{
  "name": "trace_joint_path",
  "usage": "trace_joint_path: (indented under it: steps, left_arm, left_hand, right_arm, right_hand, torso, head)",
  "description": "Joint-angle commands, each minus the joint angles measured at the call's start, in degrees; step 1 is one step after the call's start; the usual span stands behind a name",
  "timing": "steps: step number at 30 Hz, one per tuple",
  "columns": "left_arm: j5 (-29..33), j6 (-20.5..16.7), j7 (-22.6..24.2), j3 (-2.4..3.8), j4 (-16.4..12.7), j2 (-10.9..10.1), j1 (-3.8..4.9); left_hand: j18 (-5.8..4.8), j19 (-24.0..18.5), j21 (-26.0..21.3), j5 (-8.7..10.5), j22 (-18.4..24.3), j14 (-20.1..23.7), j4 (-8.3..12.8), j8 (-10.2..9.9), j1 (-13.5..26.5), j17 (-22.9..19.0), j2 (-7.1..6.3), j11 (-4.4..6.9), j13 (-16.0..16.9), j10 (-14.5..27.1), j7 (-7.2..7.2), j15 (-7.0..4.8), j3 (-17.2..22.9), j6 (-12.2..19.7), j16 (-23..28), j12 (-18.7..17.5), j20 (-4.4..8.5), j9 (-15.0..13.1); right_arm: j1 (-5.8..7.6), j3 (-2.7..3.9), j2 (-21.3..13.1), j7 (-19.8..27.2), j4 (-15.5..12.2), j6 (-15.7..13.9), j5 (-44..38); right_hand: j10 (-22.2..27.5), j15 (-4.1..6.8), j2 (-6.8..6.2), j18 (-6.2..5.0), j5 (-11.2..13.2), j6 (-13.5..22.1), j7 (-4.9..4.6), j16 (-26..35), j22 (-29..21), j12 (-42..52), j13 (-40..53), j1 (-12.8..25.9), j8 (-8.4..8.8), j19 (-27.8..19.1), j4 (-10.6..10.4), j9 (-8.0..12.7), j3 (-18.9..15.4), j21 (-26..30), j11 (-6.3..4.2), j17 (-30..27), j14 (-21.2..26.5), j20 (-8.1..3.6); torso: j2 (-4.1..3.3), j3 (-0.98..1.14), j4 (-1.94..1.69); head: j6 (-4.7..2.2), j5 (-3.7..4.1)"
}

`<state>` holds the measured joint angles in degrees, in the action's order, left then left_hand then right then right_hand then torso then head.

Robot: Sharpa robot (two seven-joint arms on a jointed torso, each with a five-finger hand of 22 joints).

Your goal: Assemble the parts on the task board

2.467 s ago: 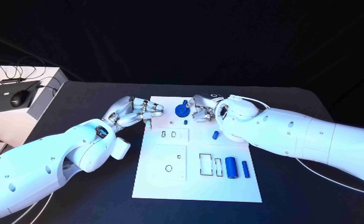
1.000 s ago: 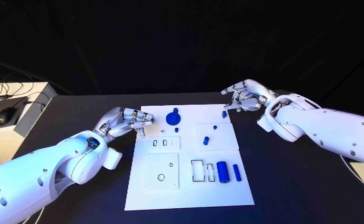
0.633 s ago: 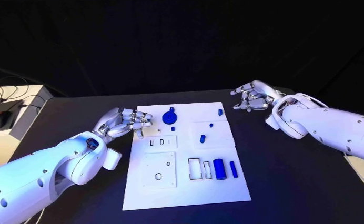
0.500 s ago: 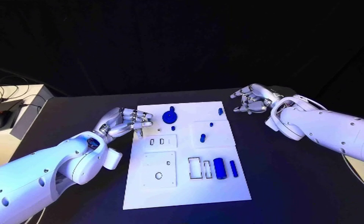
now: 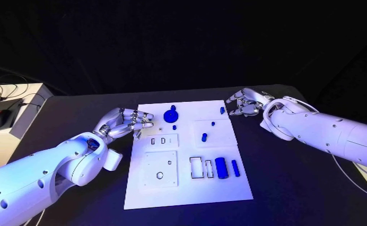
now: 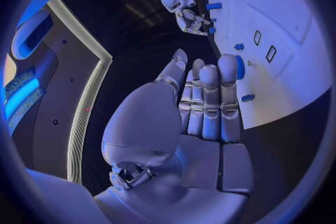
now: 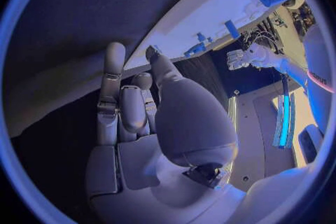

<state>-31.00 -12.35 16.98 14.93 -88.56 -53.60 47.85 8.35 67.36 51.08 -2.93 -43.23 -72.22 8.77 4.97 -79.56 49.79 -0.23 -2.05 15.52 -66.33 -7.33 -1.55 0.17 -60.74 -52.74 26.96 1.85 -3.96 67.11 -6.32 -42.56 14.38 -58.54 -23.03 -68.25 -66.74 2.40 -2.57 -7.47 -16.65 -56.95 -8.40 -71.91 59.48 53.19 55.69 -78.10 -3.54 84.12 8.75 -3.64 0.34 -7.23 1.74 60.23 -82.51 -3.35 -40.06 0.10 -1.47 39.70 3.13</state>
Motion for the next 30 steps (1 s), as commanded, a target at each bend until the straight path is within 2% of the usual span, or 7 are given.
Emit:
trace_joint_path:
  steps: [1, 6, 9, 17, 21, 26, 30]
  left_arm:
    - [-1.0, 1.5, 0.6, 0.03, -0.2, 0.2, -0.05]
    - [-1.4, 1.6, 0.4, 0.03, -0.2, 0.2, -0.05]
    - [-1.5, 1.5, 0.4, 0.03, -0.2, 0.1, -0.05]
    - [-1.6, 1.7, 0.2, 0.03, -0.3, 0.1, -0.05]
    - [-1.6, 1.7, 0.1, 0.03, -0.3, 0.0, -0.05]
    - [-1.6, 1.6, 0.0, 0.03, -0.2, -0.1, -0.05]
    - [-1.6, 1.6, 0.0, 0.03, -0.3, -0.1, -0.05]
  left_hand:
    - [1.65, -0.5, 2.0, 0.09, -2.0, -0.7, -0.2, -0.2, 0.3, 0.8, 0.23, 0.10, 0.4, 0.7, 0.28, -0.09, 0.2, 0.0, -0.4, 0.7, -0.12, 0.0]
    - [1.68, 0.0, 3.3, 0.08, -3.4, -1.0, -0.3, -0.3, 0.4, 1.2, 0.24, 0.11, 0.5, 0.8, 0.27, -0.15, 0.3, 0.0, -0.5, 0.9, -0.12, 0.0]
    - [1.74, -0.1, 3.4, 0.09, -3.6, -1.0, -0.4, -0.3, 0.5, 1.4, 0.25, 0.07, 0.4, 0.8, 0.26, -0.11, 0.3, 0.0, -0.4, 0.9, -0.20, 0.0]
    - [1.95, -0.6, 3.1, 0.11, -3.5, -1.1, -0.5, -0.3, 0.5, 1.6, 0.35, -0.06, -0.7, 0.7, 0.19, -0.01, 0.5, 0.0, 0.5, -0.4, -0.38, 0.0]
    - [2.01, -0.6, 2.7, 0.09, -3.3, -1.3, -0.5, -0.3, 0.5, 1.5, 0.40, -0.11, -1.5, 0.3, 0.15, -0.01, 0.6, 0.0, 1.0, -1.2, -0.40, 0.0]
    - [2.03, -0.7, 2.5, 0.08, -3.2, -1.4, -0.4, -0.3, 0.5, 1.5, 0.45, -0.14, -1.9, 0.2, 0.13, 0.02, 0.7, -0.1, 1.3, -1.6, -0.41, 0.0]
    - [2.07, -0.7, 2.3, 0.09, -3.1, -1.5, -0.4, -0.3, 0.5, 1.5, 0.45, -0.15, -2.4, -0.1, 0.13, 0.01, 0.7, -0.1, 1.5, -2.0, -0.43, 0.0]
  right_arm:
    - [-0.02, 0.04, 0.6, -2.3, 0.3, 0.5, -1.5]
    - [-0.04, 0.03, 1.0, -3.1, 0.3, 2.7, -1.8]
    - [-0.05, 0.03, 1.2, -3.4, 0.3, 3.4, -1.9]
    - [-0.07, 0.03, 1.7, -3.3, 0.3, 3.4, -0.5]
    - [-0.07, 0.03, 1.7, -3.3, 0.1, 4.7, -0.6]
    - [-0.07, 0.03, 1.8, -3.2, 0.0, 5.2, -0.7]
    - [-0.07, 0.03, 2.0, -3.3, -0.1, 5.1, -0.4]
  right_hand:
    - [-0.4, -0.03, 0.01, -0.93, -0.4, -0.9, -0.42, -0.1, -0.1, 0.3, 0.4, 0.7, -0.12, 2.2, 0.0, -0.1, 0.3, -0.5, 0.02, 0.0, -0.4, 0.36]
    - [-0.4, -0.01, -0.15, -1.43, -0.2, -0.9, -0.33, -0.2, -0.2, 0.0, 0.9, 1.3, -0.11, 2.3, -0.5, -0.1, 0.2, -2.5, -0.01, -0.3, -0.4, 0.34]
    - [0.4, -0.21, -0.76, -1.80, 0.0, -0.2, -0.26, -1.8, -1.2, -1.4, 0.2, 1.8, -0.14, 2.4, -1.4, -0.1, -0.1, -3.4, 0.08, 2.2, -0.5, 0.54]
    - [3.8, -0.83, -3.71, -3.04, -0.1, 3.7, 0.20, -6.3, -6.9, -4.8, -3.2, 2.3, 0.12, 2.5, -4.9, 0.1, 1.6, -6.6, 0.36, 12.1, -1.0, 1.25]
    - [3.5, -0.85, -3.23, -3.25, -1.1, 1.6, 0.02, -6.1, -9.1, -3.7, -2.9, 2.1, -0.10, 2.4, -4.3, -0.1, 1.6, -9.0, 0.32, 13.2, -1.5, 1.25]
    - [3.4, -0.85, -2.84, -3.25, -1.1, 0.9, -0.04, -5.6, -11.9, -3.1, -2.7, 2.4, -0.08, 2.3, -3.7, -0.1, 1.3, -10.3, 0.39, 13.5, -1.7, 1.27]
    - [3.3, -0.81, -2.35, -3.23, -1.2, 0.4, -0.05, -5.4, -13.2, -2.8, -2.4, 2.8, -0.10, 2.3, -3.6, -0.1, 1.2, -11.0, 0.37, 13.5, -1.8, 1.24]
  torso:
    - [-0.14, -0.02, -0.12]
    - [-0.09, -0.03, -0.08]
    - [-0.04, 0.01, 0.04]
    - [-0.01, 0.05, -0.10]
    - [-0.02, 0.05, -0.12]
    - [-0.02, 0.06, 0.10]
    - [-0.08, 0.08, -0.03]
  head:
    - [0.05, 0.14]
    - [0.28, 0.15]
    - [0.38, 0.10]
    - [0.61, -0.09]
    - [0.72, -0.18]
    - [0.71, -0.41]
    - [0.75, -0.36]
